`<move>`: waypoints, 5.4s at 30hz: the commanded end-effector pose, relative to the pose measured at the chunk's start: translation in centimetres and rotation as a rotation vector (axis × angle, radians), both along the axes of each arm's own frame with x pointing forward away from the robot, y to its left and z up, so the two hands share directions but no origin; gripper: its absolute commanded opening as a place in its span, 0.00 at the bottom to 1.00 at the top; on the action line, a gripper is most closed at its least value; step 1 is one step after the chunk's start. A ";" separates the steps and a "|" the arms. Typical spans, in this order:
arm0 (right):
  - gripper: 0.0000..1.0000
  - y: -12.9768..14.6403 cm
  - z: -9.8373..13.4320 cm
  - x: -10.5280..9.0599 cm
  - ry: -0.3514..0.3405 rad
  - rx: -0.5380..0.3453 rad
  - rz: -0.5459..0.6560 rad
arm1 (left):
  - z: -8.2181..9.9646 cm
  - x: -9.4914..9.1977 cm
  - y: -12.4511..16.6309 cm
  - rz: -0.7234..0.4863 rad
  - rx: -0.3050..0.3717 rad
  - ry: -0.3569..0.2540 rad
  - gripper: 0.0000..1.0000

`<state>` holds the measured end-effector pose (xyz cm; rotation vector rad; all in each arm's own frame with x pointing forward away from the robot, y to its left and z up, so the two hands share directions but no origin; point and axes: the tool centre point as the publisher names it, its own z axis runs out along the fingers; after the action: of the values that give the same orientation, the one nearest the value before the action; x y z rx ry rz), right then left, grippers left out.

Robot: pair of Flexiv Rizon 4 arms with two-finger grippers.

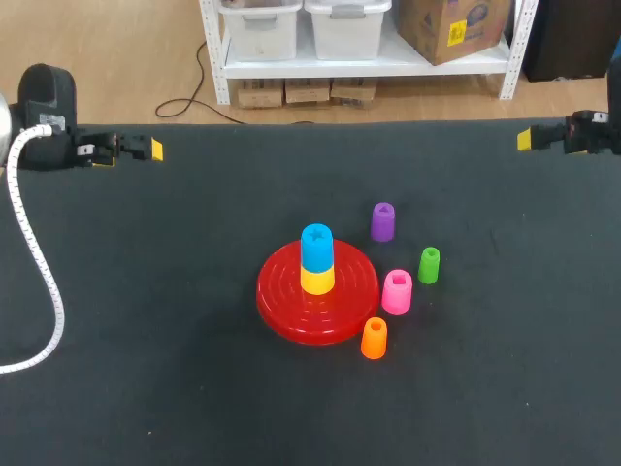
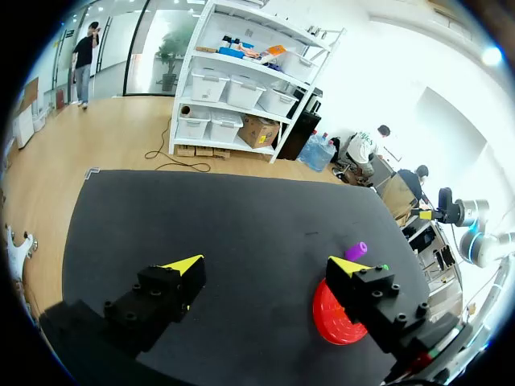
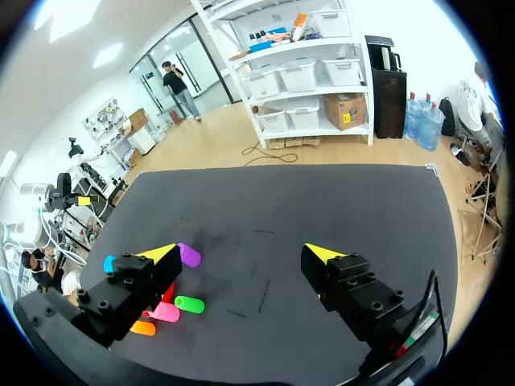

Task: Pick up and stack the cylinders on the red base in this order: pink,purple,orange,green

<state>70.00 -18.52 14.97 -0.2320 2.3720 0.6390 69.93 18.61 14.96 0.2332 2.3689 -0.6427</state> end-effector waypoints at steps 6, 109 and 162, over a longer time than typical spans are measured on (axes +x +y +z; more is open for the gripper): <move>1.00 0.0 0.0 0.0 0.000 0.000 0.000 | 0.1 0.0 -0.1 0.004 0.007 0.006 1.00; 1.00 0.0 0.0 0.0 0.000 0.000 0.000 | -0.9 -9.2 -5.5 -0.894 0.038 -0.353 1.00; 1.00 0.0 0.0 0.0 0.000 0.000 0.000 | -0.7 -9.2 -5.2 -0.817 0.044 -0.382 1.00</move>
<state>70.01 -18.52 14.97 -0.2319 2.3722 0.6388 60.78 13.39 14.35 1.2625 1.8671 -0.8135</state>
